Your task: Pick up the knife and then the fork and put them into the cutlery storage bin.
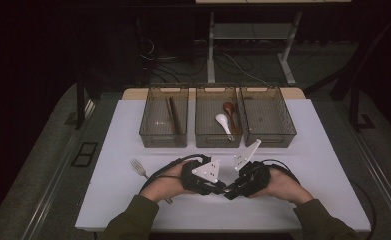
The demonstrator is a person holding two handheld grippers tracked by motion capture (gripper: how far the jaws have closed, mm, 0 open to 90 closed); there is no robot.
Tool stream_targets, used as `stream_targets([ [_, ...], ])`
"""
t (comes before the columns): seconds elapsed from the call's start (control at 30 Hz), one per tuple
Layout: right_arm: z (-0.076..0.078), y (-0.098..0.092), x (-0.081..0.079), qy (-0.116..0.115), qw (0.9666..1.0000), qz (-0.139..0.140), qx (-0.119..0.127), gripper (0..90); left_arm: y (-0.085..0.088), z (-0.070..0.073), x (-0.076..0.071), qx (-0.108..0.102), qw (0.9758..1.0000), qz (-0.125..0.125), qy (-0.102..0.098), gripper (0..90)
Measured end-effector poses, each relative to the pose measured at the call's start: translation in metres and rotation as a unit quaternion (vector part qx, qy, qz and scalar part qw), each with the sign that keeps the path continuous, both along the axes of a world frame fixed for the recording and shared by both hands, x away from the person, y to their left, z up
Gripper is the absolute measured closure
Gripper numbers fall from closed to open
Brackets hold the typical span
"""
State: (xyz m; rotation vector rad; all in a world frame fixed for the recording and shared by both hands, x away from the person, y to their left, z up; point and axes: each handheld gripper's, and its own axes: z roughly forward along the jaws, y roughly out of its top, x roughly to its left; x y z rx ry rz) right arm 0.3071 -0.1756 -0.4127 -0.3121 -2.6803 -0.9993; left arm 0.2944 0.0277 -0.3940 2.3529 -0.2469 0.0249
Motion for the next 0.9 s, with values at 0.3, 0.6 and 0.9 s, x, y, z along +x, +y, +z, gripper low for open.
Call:
stream_targets([
  [0.3, 0.006, -0.002, -0.004, -0.039, 0.9991, 0.001, 0.017, 83.7, 0.001, 0.001, 0.002, -0.005, 0.9999, 0.003, 0.011, 81.2],
  [0.6, 0.002, -0.008, -0.003, -0.062, 0.9978, -0.024, -0.002, 83.5, 0.016, 0.003, 0.014, -0.046, 0.9966, 0.059, 0.033, 64.4],
  [0.9, 0.000, -0.022, 0.000, -0.080, 0.9947, -0.063, -0.015, 83.4, 0.048, 0.004, 0.021, -0.098, 0.9797, 0.165, 0.058, 44.2],
])
